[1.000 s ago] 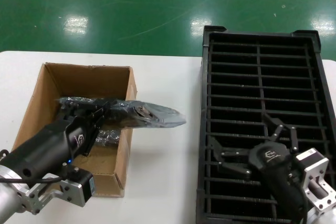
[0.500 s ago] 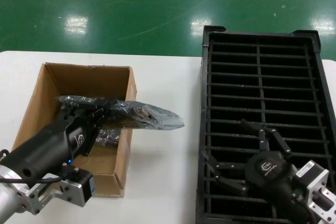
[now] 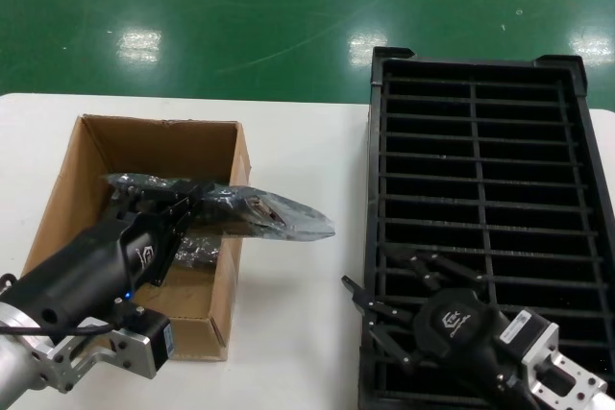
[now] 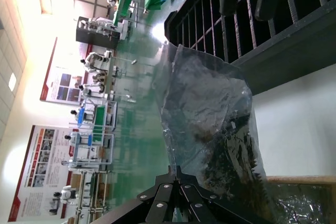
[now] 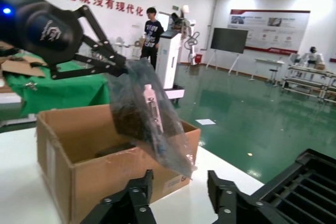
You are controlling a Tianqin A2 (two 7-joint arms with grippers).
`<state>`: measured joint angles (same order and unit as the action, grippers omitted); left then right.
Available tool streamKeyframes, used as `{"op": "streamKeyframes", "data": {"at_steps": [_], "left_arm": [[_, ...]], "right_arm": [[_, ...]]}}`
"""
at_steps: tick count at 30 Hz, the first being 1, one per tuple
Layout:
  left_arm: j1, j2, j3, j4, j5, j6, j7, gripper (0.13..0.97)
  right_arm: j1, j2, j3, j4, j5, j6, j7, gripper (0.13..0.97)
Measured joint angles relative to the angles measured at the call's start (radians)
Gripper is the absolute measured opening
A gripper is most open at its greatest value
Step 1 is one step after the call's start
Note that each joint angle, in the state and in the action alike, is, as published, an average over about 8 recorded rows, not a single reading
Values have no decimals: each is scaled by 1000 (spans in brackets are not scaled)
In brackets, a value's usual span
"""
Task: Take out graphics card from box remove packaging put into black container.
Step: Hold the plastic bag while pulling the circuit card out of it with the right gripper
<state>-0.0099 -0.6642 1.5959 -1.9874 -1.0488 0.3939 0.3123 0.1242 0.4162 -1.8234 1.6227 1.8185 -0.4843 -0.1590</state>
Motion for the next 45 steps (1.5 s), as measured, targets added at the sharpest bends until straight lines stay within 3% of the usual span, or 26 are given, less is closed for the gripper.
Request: {"op": "streamKeyframes", "data": {"at_steps": [11,15,23,45], "left_arm": [[0,0,0,0,0,0,0,140],[0,0,0,0,0,0,0,140],[0,0,0,0,0,0,0,140],[0,0,0,0,0,0,0,140]], "right_arm": [[12,24,-35,17,-43,2,25,255],[19,32,-50,25,-64,6,39,255],[59,11,-97,15,-109,19,64,161],[259,-76,-158,-117,-221,66,145,134]]}}
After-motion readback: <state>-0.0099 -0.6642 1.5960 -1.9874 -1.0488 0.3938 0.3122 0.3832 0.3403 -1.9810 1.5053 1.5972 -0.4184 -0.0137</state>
